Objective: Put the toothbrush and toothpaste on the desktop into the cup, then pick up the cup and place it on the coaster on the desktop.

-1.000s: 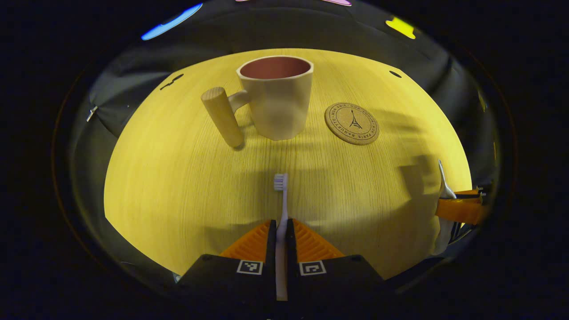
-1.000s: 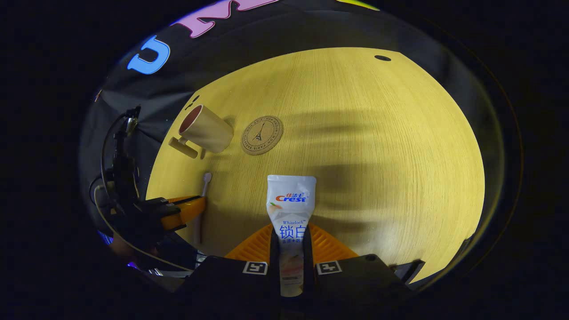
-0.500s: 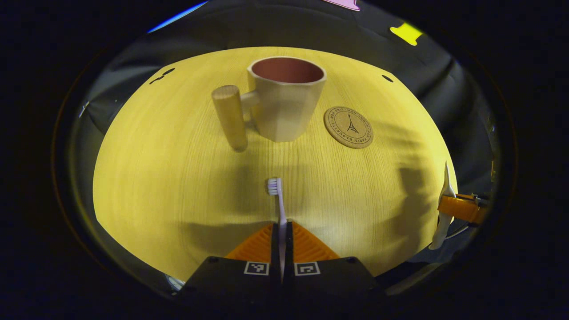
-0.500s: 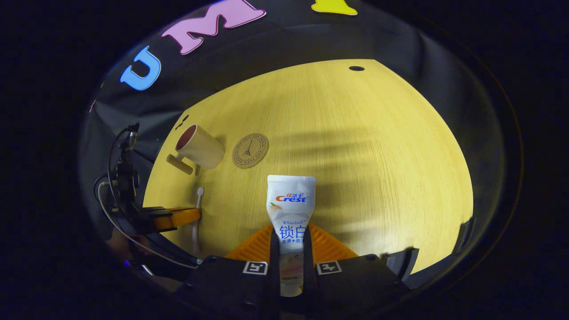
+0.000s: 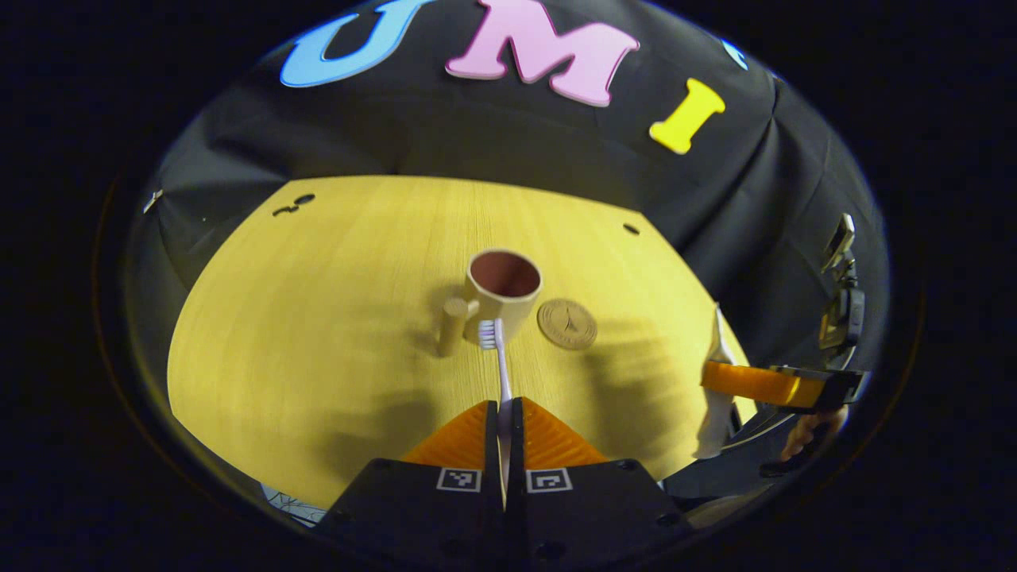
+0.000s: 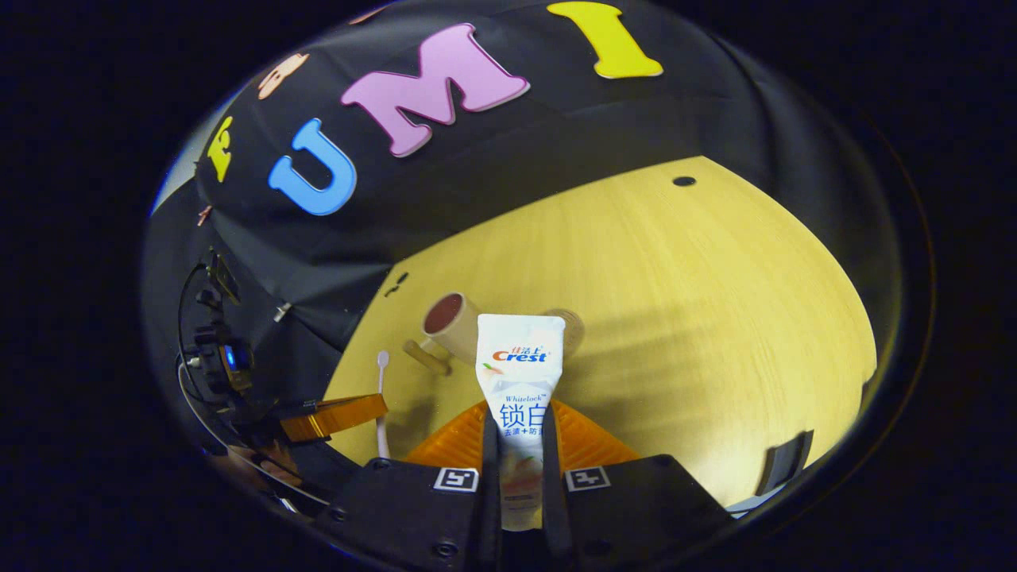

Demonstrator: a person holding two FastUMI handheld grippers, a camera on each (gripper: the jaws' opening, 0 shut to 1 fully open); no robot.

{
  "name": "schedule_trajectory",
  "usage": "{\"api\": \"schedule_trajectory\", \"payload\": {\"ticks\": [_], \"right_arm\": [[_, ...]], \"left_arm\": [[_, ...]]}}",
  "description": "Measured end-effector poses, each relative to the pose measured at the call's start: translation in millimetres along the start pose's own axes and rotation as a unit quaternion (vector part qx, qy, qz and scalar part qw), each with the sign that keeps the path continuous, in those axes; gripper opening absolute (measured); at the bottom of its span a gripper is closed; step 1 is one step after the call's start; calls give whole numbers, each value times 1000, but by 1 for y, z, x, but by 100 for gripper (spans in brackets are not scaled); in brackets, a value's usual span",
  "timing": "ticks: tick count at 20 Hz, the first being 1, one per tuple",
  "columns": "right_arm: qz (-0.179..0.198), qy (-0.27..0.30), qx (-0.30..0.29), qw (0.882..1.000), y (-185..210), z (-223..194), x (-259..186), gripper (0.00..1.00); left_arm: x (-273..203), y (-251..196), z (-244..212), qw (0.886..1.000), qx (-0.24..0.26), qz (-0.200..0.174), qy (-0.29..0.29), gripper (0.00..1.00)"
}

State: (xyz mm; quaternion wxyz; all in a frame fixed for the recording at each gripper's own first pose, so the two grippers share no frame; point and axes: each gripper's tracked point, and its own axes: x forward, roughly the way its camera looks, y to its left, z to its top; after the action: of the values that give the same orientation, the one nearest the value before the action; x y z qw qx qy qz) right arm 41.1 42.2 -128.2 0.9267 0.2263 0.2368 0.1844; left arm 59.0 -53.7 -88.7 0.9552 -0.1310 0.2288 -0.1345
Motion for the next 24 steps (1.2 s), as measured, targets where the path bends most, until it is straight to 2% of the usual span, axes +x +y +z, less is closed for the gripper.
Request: {"api": "schedule_trajectory", "payload": {"ticks": [4,10,16,21,24], "right_arm": [[62,-61,-12,996,59,45,23,24],[102,-123,-40,986,104,102,71,24],[90,-138,-28,986,101,128,141,24],[67,-116,-46,990,87,109,193,24],[54,-105,-68,991,82,96,210,24]], "left_arm": [[-51,7,28,998,0,-13,-68,6],[-96,1,17,994,23,-22,-103,6],[-115,16,6,995,0,-4,-103,6],[-125,42,2,994,-15,30,-102,6],[-125,51,-3,995,-23,35,-94,6]]}}
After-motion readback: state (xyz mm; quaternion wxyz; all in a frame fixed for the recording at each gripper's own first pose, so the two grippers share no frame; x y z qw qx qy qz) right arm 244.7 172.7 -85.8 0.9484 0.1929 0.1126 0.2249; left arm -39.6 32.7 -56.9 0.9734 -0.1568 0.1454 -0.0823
